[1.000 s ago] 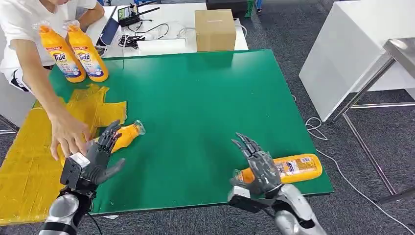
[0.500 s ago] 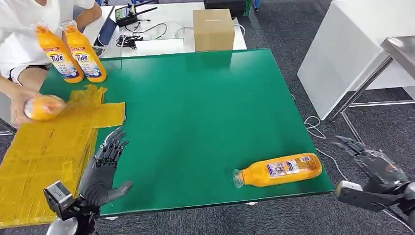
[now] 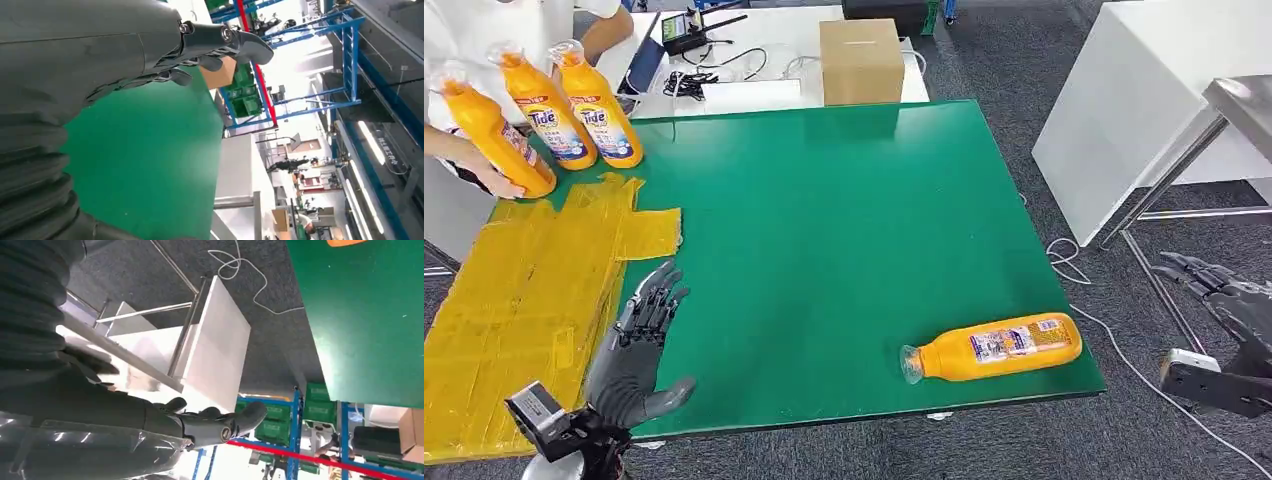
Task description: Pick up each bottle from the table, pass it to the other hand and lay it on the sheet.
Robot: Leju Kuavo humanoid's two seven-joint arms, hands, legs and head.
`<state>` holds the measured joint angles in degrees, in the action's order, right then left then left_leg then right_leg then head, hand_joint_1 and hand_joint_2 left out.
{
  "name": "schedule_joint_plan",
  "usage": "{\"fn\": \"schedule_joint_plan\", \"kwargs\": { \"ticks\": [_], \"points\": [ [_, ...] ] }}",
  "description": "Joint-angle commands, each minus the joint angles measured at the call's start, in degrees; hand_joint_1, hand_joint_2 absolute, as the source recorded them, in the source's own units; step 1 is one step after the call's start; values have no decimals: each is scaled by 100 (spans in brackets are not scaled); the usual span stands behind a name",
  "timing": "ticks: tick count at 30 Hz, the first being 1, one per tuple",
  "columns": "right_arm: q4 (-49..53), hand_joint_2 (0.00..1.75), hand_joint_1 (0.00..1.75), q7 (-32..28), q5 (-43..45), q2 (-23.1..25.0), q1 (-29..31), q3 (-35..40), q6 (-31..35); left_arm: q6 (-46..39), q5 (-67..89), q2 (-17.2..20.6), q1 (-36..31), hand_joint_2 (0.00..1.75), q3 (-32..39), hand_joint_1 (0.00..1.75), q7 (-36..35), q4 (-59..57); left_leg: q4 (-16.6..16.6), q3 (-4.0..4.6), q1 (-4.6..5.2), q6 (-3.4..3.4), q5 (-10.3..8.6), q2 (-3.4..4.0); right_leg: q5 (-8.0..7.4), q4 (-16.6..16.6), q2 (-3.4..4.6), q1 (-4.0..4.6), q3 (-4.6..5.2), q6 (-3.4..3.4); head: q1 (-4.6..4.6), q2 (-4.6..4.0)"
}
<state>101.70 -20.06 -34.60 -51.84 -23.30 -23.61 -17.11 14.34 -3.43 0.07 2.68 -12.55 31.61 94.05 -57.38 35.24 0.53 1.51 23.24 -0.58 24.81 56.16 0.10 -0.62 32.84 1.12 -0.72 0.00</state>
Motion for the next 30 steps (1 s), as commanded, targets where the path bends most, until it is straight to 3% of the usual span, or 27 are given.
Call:
{"fn": "schedule_joint_plan", "kwargs": {
  "ticks": [1, 17, 30],
  "points": [
    [-117, 175, 0, 71, -39, 134, 108, 278, -39, -95, 120, -21, -103, 175, -169, 0, 31, -154, 2, -19, -8, -10, 8, -2, 4, -12, -6, 9, -26, -2, 0, 0],
    [-1781, 175, 0, 77, -916, 1071, 1785, 3076, 956, -164, 306, -17, -323, 175, -482, 0, 129, -252, 20, -42, -24, -14, 2, 16, -11, -41, 6, 26, -51, -2, 2, 0],
    [-2334, 175, 0, 151, -1141, 1426, 2042, 3518, 1203, -184, 341, -34, -396, 175, -530, 0, 84, -385, 8, -34, -22, -14, 8, 13, -3, -26, 6, 24, -44, -1, 2, 0]
  ]
}}
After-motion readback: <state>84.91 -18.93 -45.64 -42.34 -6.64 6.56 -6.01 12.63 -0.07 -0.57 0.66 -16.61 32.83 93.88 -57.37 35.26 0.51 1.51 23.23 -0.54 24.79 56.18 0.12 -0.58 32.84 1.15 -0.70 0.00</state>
